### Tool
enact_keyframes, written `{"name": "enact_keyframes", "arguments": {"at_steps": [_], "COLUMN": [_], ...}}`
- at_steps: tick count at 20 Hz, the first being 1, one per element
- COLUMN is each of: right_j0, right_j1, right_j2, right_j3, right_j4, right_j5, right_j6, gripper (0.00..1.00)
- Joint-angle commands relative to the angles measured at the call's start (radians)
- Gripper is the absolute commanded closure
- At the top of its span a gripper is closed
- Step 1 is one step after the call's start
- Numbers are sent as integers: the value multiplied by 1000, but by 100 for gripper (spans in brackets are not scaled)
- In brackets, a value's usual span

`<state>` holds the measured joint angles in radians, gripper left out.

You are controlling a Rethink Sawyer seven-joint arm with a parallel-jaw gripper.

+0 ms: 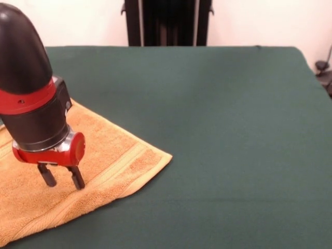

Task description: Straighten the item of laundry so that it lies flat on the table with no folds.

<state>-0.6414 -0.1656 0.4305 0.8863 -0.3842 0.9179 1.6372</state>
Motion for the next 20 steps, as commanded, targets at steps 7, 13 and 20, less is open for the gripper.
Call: {"name": "enact_keyframes", "arguments": {"at_steps": [7,13,20], "right_j0": [-92,-133,-146], "right_j1": [-147,-265,-300], "right_j2": [68,76,88], "right_j3": [494,669,750], "right_j4": [-91,-121,-117], "right_j5": [-399,-536,-604], "right_j6": [-120,-37,42], "gripper": [0,0,0]}}
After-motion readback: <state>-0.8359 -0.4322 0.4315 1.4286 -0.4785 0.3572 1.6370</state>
